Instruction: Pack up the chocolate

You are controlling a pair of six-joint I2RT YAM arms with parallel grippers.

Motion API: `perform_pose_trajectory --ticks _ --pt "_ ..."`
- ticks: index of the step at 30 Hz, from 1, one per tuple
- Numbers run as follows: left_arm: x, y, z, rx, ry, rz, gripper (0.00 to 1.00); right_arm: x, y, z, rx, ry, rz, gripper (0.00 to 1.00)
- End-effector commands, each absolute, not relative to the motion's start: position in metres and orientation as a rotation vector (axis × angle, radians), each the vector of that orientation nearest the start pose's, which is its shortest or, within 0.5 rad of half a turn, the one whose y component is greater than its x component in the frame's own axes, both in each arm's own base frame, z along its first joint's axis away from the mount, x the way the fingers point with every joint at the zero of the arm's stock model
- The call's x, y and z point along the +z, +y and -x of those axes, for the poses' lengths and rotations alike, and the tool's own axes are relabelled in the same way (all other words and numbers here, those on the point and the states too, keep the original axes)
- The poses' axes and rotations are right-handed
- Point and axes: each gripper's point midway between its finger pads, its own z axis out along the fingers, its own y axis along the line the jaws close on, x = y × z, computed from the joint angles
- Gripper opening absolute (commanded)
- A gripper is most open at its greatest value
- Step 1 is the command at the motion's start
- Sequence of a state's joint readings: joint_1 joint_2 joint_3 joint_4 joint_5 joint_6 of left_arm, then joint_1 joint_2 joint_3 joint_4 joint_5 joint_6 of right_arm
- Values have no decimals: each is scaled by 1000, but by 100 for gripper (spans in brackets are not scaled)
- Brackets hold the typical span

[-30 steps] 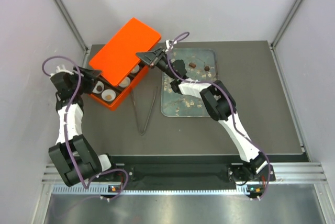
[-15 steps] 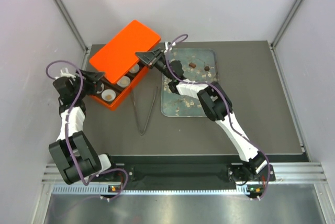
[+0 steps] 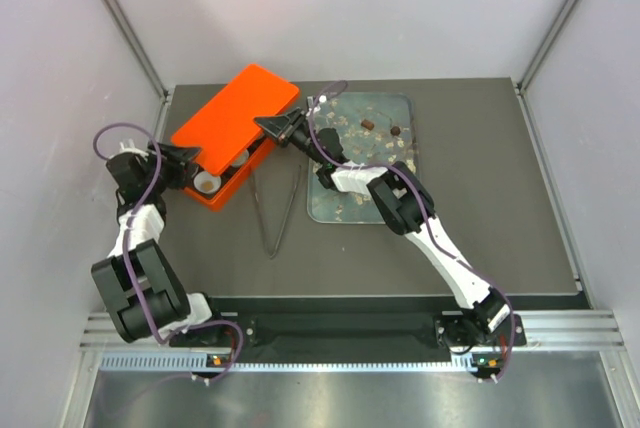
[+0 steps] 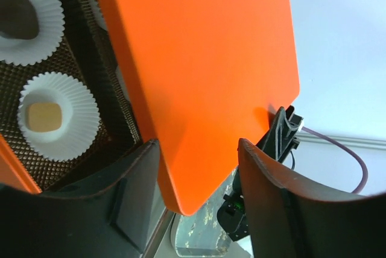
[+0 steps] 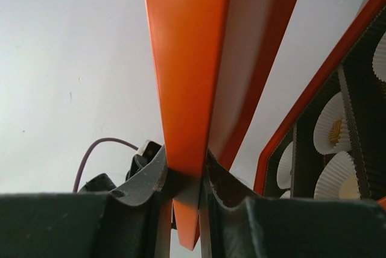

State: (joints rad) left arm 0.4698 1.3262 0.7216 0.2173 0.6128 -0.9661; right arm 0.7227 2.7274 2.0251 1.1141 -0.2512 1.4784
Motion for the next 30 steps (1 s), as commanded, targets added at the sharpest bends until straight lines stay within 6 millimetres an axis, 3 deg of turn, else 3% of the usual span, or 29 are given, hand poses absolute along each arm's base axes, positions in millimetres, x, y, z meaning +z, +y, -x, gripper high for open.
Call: perform_pose_trajectory --ticks 1,9,12,21,23,26,30 --pt "186 55 -386 -917 1729 947 61 269 518 -453 2143 1168 -197 0" --pt "186 66 -375 -776 1807 996 69 275 516 -455 2134 1151 -193 0" --pt "194 66 -381 -808 1759 977 69 275 514 -452 2157 1140 -195 0" --pt "187 58 -389 -945 1670 973 68 269 509 -444 2198 1134 -196 0" --pt "199 56 -393 -976 1620 927 66 266 510 -443 2201 1139 -197 0" --pt "201 54 -395 -1026 1587 926 61 262 510 -442 2211 1152 -203 0" --pt "202 53 -396 -1072 1551 930 47 258 511 -441 2217 1174 -193 0"
